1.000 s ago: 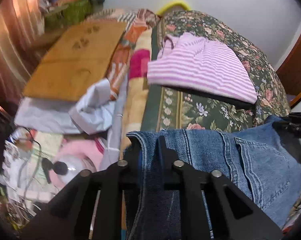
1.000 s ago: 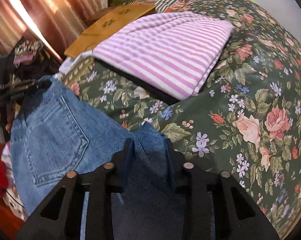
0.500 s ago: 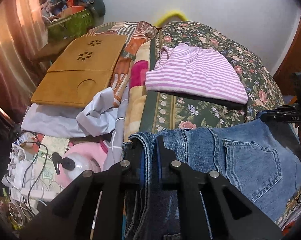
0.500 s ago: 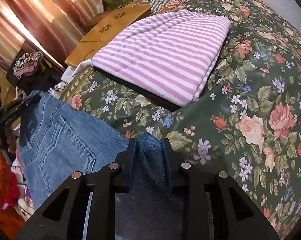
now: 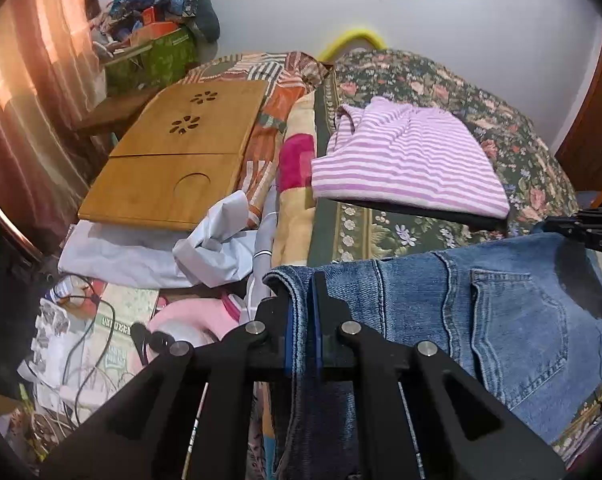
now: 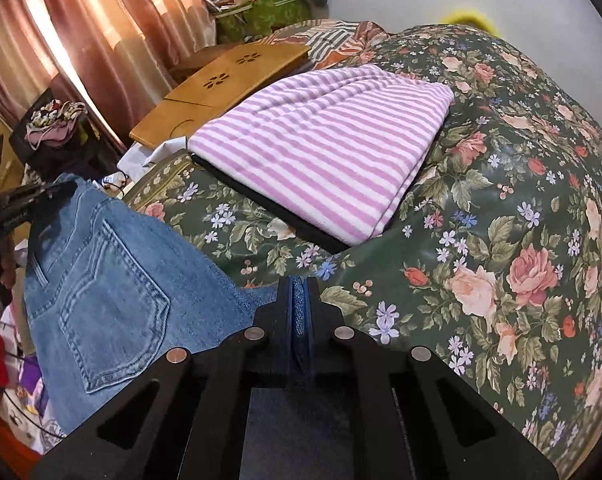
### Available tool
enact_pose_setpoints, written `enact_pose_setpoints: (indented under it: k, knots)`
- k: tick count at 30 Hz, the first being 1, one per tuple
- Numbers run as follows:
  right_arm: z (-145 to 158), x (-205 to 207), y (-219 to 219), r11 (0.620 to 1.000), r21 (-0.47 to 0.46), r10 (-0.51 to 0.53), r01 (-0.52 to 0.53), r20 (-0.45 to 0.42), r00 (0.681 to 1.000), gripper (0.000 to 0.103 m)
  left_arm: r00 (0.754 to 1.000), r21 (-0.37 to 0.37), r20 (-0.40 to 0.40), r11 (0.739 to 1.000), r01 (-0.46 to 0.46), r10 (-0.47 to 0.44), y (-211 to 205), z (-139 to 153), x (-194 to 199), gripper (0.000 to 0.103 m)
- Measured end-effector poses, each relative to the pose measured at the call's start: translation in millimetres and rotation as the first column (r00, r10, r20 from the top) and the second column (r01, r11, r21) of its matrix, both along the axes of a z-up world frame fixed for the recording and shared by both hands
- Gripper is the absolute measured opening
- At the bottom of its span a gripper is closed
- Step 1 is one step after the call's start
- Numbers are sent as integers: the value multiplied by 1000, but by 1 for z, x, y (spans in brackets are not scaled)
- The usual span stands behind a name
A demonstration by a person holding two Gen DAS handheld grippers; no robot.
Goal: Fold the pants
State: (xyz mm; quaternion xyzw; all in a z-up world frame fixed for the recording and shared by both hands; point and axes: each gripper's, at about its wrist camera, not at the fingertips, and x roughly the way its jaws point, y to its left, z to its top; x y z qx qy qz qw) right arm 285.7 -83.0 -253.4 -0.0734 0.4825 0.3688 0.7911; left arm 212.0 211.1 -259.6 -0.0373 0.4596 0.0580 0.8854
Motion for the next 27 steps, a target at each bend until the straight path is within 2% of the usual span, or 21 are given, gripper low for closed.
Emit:
enact_pose_setpoints:
  k: [4,6,9,13,16,18,20,24,27]
  knots:
    - [-8,9,3,1000,-21,-22,22,11,1000,5,997,43,-81,999,22,-18,1,-28,18,9]
    - [-12,11,6,999,-45,-16,17,23,1000,5,996,41,-81,999,28,-25,3,-29,18,9]
    - [0,10,1,998,-56,-31,34,52,998,9,998,4,-62,1000,30,-30,8,-11,10,13]
    - [27,3,-15,998,-47,-46,52,107,993,11,1000,58,9,998,-3,3,10,25,-8,14]
    - [44,-9,-24,999,-10,-31,32,106,994,12,999,-8,46,1000,-8,9,13,45,-23,14]
    - [46,-20,-24,1000,4,-12,11,99,995,20,999,-44,49,999,5,-3,9,49,-34,14]
    - [42,-31,-19,1000,7,17,-18,91,996,31,999,-56,38,998,26,-24,-1,44,-44,14]
    - [21,-40,-5,998,-14,64,-63,48,997,31,998,-114,-25,992,63,-66,-24,15,-63,14]
    - [-1,-39,3,994,-69,81,-80,18,997,31,994,-126,-101,991,36,-49,-32,-21,-73,14]
